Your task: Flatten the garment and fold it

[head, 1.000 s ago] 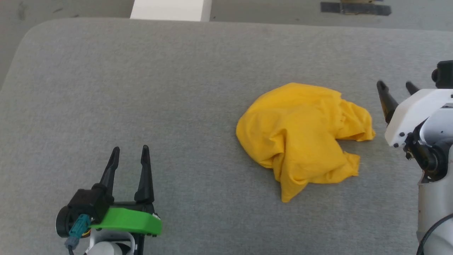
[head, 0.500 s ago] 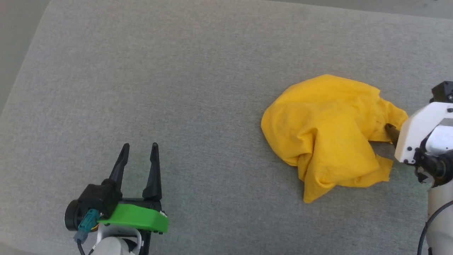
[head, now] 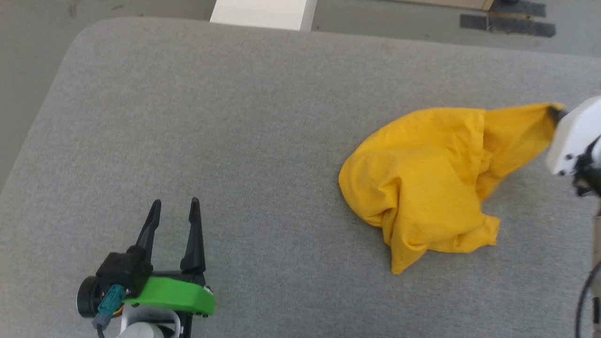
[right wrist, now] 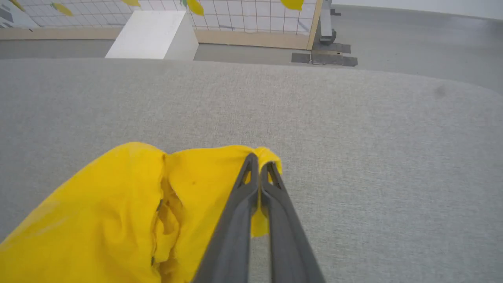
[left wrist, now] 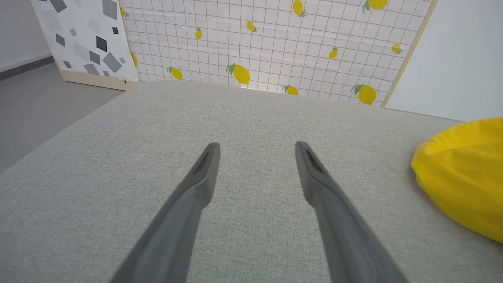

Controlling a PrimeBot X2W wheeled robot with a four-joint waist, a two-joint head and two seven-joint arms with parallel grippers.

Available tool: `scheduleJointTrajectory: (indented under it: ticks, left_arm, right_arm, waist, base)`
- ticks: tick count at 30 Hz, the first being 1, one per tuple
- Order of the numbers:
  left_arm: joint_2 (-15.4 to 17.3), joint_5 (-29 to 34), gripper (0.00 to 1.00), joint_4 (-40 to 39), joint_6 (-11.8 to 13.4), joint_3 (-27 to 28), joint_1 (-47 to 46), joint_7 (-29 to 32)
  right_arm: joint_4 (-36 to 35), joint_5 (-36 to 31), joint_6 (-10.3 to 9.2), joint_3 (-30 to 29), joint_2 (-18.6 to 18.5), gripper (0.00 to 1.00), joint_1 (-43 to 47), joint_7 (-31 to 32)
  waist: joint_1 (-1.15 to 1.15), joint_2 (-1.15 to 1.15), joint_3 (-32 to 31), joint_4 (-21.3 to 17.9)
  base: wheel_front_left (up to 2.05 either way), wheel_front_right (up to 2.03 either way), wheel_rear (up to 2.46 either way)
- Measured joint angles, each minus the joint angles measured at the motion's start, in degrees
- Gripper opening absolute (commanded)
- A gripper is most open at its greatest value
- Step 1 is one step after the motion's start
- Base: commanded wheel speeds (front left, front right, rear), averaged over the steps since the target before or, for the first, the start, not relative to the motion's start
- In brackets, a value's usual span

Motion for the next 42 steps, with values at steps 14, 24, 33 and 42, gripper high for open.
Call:
scheduleJointTrajectory:
  ticks: [14, 24, 33, 42]
  left_arm:
    - [0.2, 0.2, 1.0, -1.0, -0.1, 0.9, 3.0, 0.0]
    - [1.2, 0.2, 1.0, -1.3, -0.1, 0.2, 3.3, 1.0]
    - [1.1, 0.1, 1.0, -1.6, -0.1, -0.4, 3.3, 1.1]
    - [1.1, -0.1, 1.0, -1.3, 0.2, -0.6, 3.3, 0.9]
  right_arm:
    - [-5.0, -0.7, 0.0, -18.2, -5.5, 0.0, 19.4, 0.9]
    - [-3.1, -2.9, 0.0, -18.8, -0.3, 1.0, 28.2, -7.6]
    - [-16.0, 5.7, 0.0, 1.7, -3.3, 1.0, 18.5, -6.0]
    - [-24.9, 12.7, 0.0, 22.2, -3.3, 1.0, 18.0, 9.2]
  waist:
    - [0.0, 0.0, -3.5, -3.3]
    - [0.0, 0.0, -3.9, -4.0]
    - [0.0, 0.0, -4.3, -4.2]
    - [0.0, 0.0, -3.4, -1.3]
  base:
    - [0.0, 0.0, 0.0]
    - [0.0, 0.0, 0.0]
    - [0.0, 0.0, 0.0]
    - [0.0, 0.0, 0.0]
